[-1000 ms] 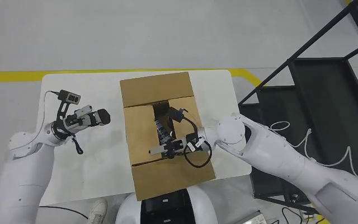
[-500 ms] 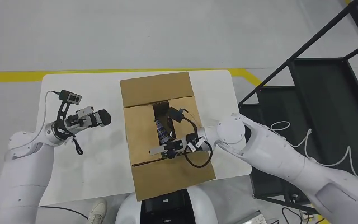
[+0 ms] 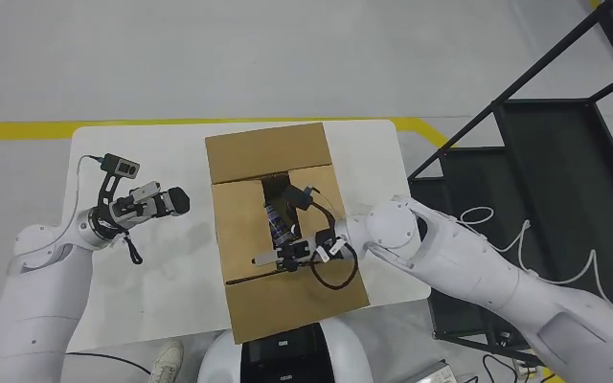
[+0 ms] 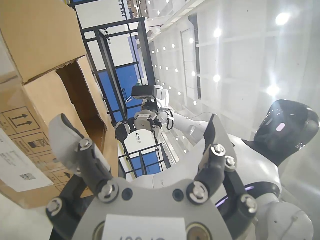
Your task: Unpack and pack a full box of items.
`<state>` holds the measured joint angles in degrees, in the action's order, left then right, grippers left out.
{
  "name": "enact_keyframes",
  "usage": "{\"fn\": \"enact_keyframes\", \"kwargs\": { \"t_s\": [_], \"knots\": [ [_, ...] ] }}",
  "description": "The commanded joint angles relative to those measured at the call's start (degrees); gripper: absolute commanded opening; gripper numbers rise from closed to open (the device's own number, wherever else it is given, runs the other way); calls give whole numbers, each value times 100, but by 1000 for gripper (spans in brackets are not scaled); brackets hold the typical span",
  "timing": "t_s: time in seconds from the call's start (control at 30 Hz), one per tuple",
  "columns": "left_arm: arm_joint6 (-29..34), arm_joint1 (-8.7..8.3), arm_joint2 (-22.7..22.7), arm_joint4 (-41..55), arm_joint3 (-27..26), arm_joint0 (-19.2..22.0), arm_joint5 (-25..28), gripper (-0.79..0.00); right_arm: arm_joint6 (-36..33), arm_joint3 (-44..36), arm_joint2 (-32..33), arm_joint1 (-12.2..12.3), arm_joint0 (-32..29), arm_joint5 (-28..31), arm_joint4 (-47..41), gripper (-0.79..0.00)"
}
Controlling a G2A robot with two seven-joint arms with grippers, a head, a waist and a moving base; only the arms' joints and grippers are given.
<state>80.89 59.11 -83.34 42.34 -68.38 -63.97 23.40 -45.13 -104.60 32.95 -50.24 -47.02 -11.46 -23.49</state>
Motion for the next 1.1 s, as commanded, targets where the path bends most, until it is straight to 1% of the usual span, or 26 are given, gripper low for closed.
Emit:
{"fn": "enact_keyframes", "kwargs": {
  "t_s": [0.0,0.07,0.13,0.23,0.37,0.6,0.67,0.8,0.93,1.07],
  "knots": [
    [0,0,0,-1,0,0,0,0,138,96,18,-38,18,-164,3,0],
    [0,0,0,-1,0,0,0,0,230,113,3,-89,31,-310,-15,0],
    [0,0,0,-1,0,0,0,0,306,211,-13,-147,52,-285,-26,0],
    [0,0,0,-1,0,0,0,0,359,425,-119,-264,144,-418,-1,0],
    [0,0,0,-1,0,0,0,0,467,684,-339,-463,332,-749,123,0],
    [0,0,0,-1,0,0,0,0,443,1185,-711,-801,578,-963,372,0],
    [0,0,0,-1,0,0,0,0,400,1306,-782,-887,623,-886,413,0],
    [0,0,0,-1,0,0,0,0,213,1664,-872,-1056,709,-524,389,0],
    [0,0,0,-1,0,0,0,0,24,2041,-888,-1205,762,-88,270,0],
    [0,0,0,-1,0,0,0,0,-212,2408,-805,-1300,727,491,17,0]
  ]
}}
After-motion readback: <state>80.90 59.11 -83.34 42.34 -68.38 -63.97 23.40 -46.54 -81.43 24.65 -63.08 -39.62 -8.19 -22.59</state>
